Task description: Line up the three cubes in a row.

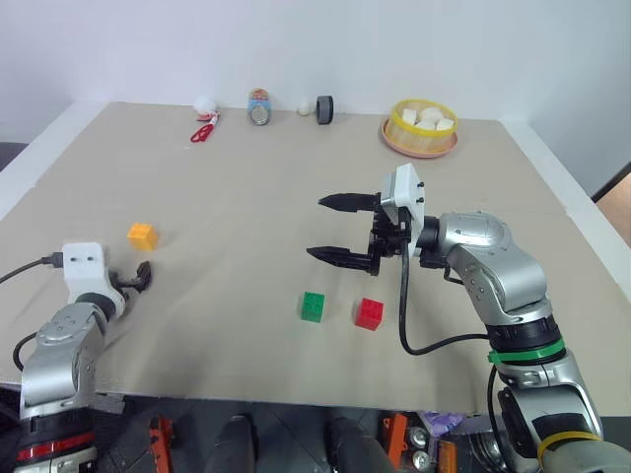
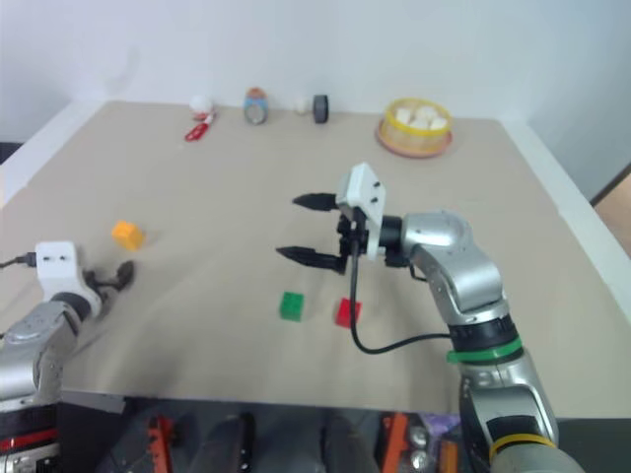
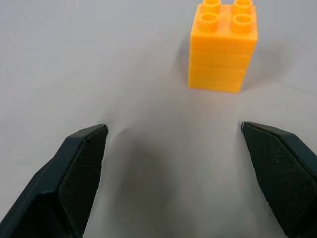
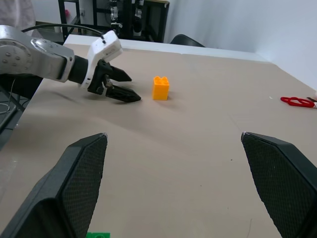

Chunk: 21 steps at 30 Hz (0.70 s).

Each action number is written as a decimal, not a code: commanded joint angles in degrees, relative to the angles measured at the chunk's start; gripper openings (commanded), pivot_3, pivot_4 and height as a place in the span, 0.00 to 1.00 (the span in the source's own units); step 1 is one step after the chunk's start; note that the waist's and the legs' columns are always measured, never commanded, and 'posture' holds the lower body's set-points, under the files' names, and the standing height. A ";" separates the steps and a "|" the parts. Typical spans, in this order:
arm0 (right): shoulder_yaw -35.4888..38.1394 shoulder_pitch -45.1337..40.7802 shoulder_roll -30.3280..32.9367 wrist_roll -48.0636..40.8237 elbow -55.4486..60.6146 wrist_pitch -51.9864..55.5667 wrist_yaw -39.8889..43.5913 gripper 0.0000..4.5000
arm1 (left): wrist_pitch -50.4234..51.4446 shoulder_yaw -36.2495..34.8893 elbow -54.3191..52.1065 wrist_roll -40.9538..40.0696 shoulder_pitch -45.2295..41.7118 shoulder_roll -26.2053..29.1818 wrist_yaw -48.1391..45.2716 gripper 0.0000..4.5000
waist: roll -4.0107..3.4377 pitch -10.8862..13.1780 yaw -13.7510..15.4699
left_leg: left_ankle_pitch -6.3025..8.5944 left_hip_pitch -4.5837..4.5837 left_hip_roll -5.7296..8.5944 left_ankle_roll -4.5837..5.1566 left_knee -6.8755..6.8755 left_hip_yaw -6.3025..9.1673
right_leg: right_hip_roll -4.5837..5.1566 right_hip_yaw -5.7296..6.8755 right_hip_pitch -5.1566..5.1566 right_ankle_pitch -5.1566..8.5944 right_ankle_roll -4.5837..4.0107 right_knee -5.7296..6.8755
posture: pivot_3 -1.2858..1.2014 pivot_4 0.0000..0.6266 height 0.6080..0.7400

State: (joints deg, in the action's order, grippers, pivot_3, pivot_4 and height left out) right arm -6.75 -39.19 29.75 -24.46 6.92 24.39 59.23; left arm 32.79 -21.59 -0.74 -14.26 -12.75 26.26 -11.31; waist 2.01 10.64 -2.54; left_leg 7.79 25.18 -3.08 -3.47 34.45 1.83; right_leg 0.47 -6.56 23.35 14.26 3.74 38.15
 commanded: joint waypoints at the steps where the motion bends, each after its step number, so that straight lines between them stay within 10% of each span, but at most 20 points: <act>1: 1.79 -0.98 0.33 -0.71 1.74 -0.36 -0.55 1.00 | -2.61 1.87 4.67 0.86 -4.29 0.89 -1.37 0.99 | 0.00 0.00 0.02 | -0.03 0.03 0.00 0.00 0.00 0.00 | 0.00 0.01 0.00 -0.02 0.03 0.00 | 0.52 0.24 1.00; 21: 2.81 -0.70 1.39 -1.09 2.01 -0.07 -0.90 1.00 | -11.55 7.67 24.57 3.97 -17.64 0.05 -8.10 0.99 | 0.00 0.00 0.35 | -0.22 0.08 0.11 -0.17 -0.04 0.03 | 0.19 0.16 -0.04 -0.22 0.14 0.00 | 0.52 0.24 1.00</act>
State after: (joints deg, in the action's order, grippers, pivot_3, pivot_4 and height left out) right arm -6.06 -39.09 30.43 -24.64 7.11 24.67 58.39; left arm 22.12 -16.02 23.62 -10.16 -29.55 26.67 -17.62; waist 2.01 10.64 -2.19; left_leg 7.57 25.26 -2.96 -3.64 34.41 1.85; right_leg 0.69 -6.39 23.31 14.04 3.89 38.15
